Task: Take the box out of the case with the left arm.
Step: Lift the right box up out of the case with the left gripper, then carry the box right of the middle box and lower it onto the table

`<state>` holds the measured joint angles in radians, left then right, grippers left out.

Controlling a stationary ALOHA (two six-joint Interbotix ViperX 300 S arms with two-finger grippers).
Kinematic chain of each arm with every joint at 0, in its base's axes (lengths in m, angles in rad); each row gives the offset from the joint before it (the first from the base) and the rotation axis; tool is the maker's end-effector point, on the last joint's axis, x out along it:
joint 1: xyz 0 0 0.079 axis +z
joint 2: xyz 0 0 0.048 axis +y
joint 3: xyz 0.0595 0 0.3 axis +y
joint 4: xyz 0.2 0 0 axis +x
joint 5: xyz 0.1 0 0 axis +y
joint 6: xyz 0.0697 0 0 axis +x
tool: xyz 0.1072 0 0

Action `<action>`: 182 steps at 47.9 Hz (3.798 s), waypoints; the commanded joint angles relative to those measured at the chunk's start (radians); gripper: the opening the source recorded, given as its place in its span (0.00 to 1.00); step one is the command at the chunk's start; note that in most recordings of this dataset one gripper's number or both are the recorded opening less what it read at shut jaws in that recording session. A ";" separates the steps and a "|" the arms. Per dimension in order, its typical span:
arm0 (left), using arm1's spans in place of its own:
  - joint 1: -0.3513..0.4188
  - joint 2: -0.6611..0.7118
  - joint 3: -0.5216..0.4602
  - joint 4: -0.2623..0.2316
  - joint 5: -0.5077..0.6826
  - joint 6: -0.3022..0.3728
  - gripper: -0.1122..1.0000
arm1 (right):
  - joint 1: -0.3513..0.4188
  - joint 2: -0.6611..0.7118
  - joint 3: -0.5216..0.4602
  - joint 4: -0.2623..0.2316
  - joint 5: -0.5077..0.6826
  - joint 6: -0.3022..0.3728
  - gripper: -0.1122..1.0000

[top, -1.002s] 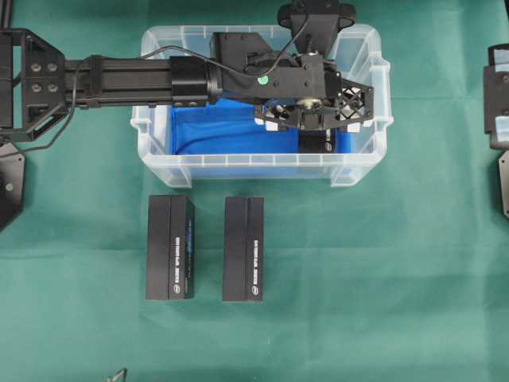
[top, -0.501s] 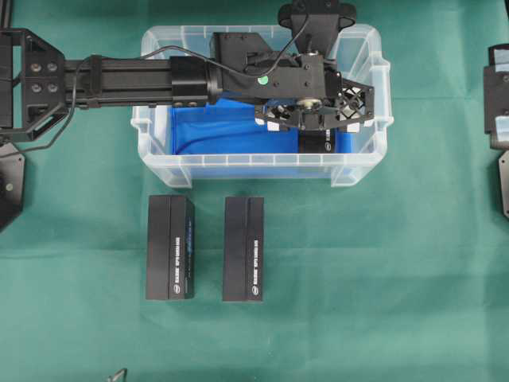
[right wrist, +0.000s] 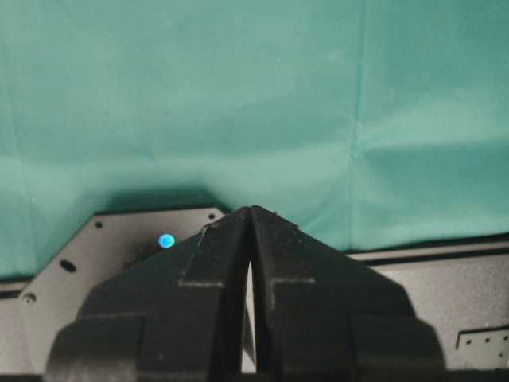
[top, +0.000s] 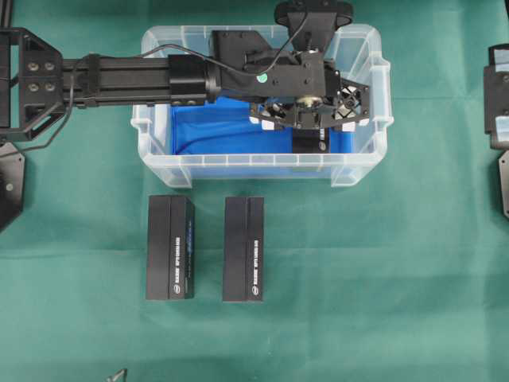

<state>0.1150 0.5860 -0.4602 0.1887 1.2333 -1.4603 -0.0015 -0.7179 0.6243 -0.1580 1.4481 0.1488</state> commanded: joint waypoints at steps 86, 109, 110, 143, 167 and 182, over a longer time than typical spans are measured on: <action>-0.037 -0.074 -0.560 0.005 0.483 0.046 0.65 | -0.002 -0.002 -0.009 0.002 -0.002 0.000 0.12; -0.038 -0.072 -0.560 0.005 0.483 0.044 0.65 | 0.000 -0.002 -0.009 0.002 -0.002 0.000 0.12; -0.038 -0.074 -0.560 0.005 0.483 0.044 0.65 | -0.002 -0.002 -0.009 0.002 -0.002 0.000 0.12; -0.044 -0.074 -0.560 0.005 0.483 0.043 0.65 | -0.002 -0.002 -0.009 0.002 0.000 0.000 0.12; -0.178 -0.080 -0.561 0.017 0.485 -0.051 0.65 | -0.002 -0.002 -0.009 0.002 -0.002 0.000 0.12; -0.295 -0.080 -0.561 0.040 0.492 -0.146 0.65 | -0.002 -0.002 -0.008 0.002 0.000 0.000 0.12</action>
<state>-0.1488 0.5400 -0.9971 0.2117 1.7242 -1.5969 -0.0015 -0.7179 0.6243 -0.1580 1.4481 0.1488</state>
